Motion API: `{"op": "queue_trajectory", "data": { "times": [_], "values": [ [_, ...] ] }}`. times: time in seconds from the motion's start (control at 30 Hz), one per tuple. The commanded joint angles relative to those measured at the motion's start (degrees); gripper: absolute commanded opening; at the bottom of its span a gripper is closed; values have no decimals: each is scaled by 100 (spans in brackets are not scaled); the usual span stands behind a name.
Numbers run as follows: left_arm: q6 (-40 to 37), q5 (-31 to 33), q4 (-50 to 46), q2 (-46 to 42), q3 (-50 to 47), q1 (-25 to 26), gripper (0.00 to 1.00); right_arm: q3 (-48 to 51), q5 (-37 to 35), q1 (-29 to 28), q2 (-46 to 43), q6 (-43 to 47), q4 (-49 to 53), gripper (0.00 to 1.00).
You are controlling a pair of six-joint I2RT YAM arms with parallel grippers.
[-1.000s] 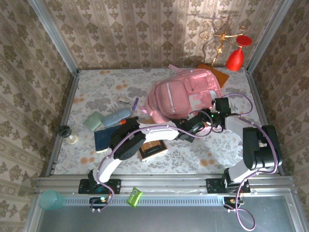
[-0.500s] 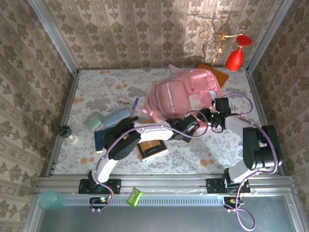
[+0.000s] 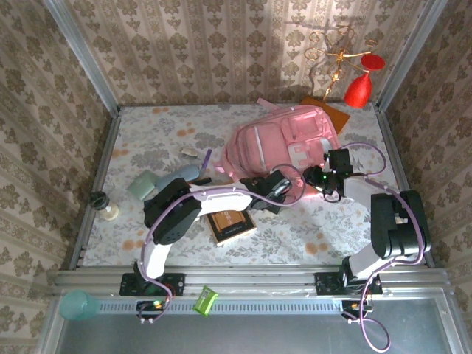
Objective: Pack books, pencil case, and school supplies into a backpack
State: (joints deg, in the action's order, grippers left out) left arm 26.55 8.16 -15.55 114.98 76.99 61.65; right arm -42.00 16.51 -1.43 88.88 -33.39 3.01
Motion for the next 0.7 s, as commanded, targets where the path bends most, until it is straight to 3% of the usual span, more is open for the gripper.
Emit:
{"op": "queue_trajectory", "data": {
  "times": [0.0, 0.3, 0.5, 0.67],
  "values": [
    [-214, 104, -346, -311, -232, -181, 0, 80, -289, 111, 222, -116, 586, 45],
    [-492, -9, -325, -883, -893, -599, 0, 32, -266, 178, 312, -90, 631, 44],
    [-820, -703, 147, -1344, -1417, -871, 0, 29, 17, 158, -57, 93, 479, 46],
    [-803, -1363, 484, -1385, -1374, -869, 0, -110, -132, -341, -862, 329, 874, 49]
  ]
}}
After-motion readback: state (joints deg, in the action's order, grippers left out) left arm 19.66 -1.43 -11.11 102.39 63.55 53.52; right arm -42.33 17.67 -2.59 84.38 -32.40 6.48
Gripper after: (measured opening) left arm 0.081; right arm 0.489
